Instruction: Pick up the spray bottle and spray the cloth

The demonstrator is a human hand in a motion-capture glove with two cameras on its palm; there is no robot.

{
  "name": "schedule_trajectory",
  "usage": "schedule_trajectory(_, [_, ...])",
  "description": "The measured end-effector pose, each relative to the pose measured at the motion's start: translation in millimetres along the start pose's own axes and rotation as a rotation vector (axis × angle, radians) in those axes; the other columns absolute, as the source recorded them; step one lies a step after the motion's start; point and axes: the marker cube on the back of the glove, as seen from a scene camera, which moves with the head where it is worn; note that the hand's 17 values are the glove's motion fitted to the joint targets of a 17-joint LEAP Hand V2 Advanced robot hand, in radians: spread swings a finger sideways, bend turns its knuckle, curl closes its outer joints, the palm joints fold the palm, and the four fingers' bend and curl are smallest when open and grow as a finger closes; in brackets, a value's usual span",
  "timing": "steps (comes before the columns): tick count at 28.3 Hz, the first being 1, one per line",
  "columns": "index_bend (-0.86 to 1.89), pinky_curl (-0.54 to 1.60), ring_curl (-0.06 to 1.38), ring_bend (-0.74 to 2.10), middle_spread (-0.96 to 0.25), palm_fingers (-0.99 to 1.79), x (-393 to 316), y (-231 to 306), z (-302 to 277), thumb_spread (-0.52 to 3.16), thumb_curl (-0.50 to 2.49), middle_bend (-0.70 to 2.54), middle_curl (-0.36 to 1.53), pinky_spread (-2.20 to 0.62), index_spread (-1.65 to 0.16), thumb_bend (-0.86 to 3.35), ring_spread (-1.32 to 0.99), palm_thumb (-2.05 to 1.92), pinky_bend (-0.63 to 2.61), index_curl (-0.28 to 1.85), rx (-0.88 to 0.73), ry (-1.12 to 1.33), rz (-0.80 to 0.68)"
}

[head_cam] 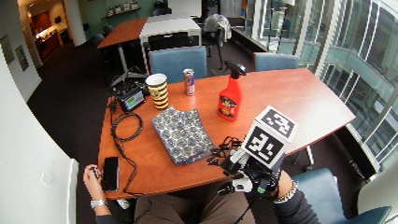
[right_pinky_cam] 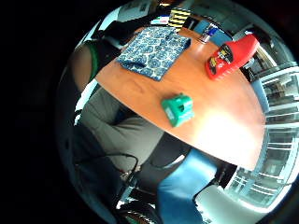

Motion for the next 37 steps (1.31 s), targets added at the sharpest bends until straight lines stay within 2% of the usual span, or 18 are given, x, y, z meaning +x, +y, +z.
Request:
schedule_trajectory(8, [0.30, 0.17, 0.18, 0.30, -0.12, 0.71, -1.6, -6.1, -1.0, 0.75, 0.13, 0.26, 0.16, 0.17, -0.33, 0.20, -0.09, 0.43, 0.29, 0.22, 0.020, 0.008, -0.002])
schedule_trajectory(18, [0.24, 0.22, 0.22, 0.29, -0.13, 0.74, -1.6, -21.0, 4.4, 0.95, 0.18, 0.21, 0.23, 0.20, -0.38, 0.15, -0.11, 0.48, 0.25, 0.28, 0.025, 0.034, 0.006])
schedule_trajectory(21, [0.22, 0.23, 0.23, 0.28, -0.13, 0.75, 0.3, -39.9, 4.4, 0.98, 0.20, 0.20, 0.24, 0.20, -0.38, 0.13, -0.11, 0.49, 0.23, 0.29, 0.094, 0.054, 0.032])
schedule_trajectory(23, [0.21, 0.23, 0.24, 0.28, -0.15, 0.77, -1.9, -66.0, 4.4, 1.00, 0.20, 0.21, 0.26, 0.20, -0.38, 0.12, -0.12, 0.50, 0.20, 0.30, 0.205, 0.048, 0.055])
schedule_trajectory(26, [0.22, 0.20, 0.26, 0.34, -0.16, 0.87, 25.5, -74.7, -4.9, 1.03, 0.23, 0.23, 0.28, 0.21, -0.38, 0.13, -0.14, 0.56, 0.12, 0.31, 0.363, 0.047, 0.154])
schedule_trajectory(32, [0.20, 0.18, 0.31, 0.42, -0.18, 1.04, 81.2, -91.8, -20.4, 1.06, 0.27, 0.30, 0.33, 0.15, -0.36, 0.13, -0.16, 0.65, 0.11, 0.33, 0.554, -0.027, 0.370])
schedule_trajectory(37, [0.17, 0.19, 0.34, 0.44, -0.18, 1.11, 102.9, -112.9, -17.0, 1.05, 0.32, 0.35, 0.36, 0.10, -0.34, 0.13, -0.17, 0.72, 0.13, 0.35, 0.634, -0.139, 0.578])
